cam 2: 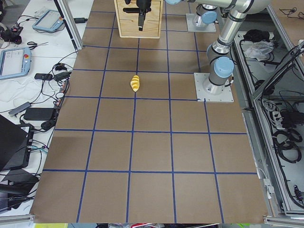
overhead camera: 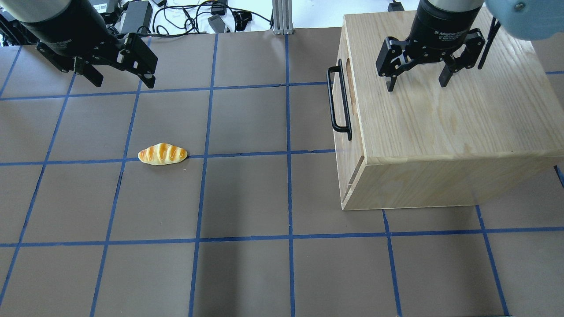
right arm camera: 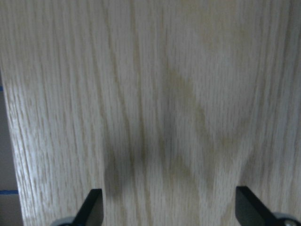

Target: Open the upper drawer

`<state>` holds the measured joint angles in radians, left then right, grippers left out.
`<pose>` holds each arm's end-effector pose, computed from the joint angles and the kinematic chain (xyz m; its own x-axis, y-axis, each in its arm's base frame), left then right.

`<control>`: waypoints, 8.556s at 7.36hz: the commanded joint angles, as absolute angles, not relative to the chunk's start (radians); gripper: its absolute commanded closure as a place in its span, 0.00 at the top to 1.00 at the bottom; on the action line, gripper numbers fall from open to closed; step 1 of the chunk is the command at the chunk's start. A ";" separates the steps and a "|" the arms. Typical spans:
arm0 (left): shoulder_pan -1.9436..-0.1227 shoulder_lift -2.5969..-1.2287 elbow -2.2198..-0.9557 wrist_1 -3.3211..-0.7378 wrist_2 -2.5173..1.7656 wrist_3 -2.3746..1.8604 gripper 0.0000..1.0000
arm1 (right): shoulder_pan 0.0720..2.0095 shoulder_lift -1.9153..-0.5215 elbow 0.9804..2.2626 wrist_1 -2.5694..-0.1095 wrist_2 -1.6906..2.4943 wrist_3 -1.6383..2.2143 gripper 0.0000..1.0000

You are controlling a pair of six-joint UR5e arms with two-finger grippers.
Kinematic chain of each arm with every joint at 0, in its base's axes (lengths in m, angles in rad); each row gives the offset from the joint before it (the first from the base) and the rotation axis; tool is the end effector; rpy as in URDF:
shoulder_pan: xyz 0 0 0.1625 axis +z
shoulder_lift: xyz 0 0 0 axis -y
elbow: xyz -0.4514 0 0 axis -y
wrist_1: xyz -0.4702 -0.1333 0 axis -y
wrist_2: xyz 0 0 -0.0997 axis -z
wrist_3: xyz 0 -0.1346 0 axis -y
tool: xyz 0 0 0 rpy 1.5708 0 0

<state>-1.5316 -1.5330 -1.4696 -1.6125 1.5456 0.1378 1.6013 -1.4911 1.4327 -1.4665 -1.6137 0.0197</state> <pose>-0.1146 -0.5658 0.5545 -0.9949 0.1002 0.0115 0.0986 0.9901 -0.0997 0.1457 -0.5946 0.5010 -0.9990 -0.0128 0.0437 -0.0108 0.9989 0.0450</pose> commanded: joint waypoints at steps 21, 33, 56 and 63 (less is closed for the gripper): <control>-1.850 -1.870 -1.483 -1.187 1.192 -0.360 1.00 | 1.601 -1.491 1.433 -1.466 -1.614 0.020 1.00; -1.896 -1.948 -1.496 -1.085 1.138 -0.425 1.00 | 1.601 -1.491 1.433 -1.466 -1.614 0.018 1.00; -1.692 -1.847 -1.558 -1.258 1.247 -0.103 1.00 | 1.600 -1.491 1.434 -1.466 -1.614 0.020 1.00; -1.629 -1.818 -1.554 -1.348 1.305 -0.045 1.00 | 1.601 -1.491 1.433 -1.466 -1.614 0.018 1.00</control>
<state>-1.6391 -1.8271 -1.5539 -1.3353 1.3047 -0.0515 1.6014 -1.4910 1.4330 -1.4665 -1.6138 0.0186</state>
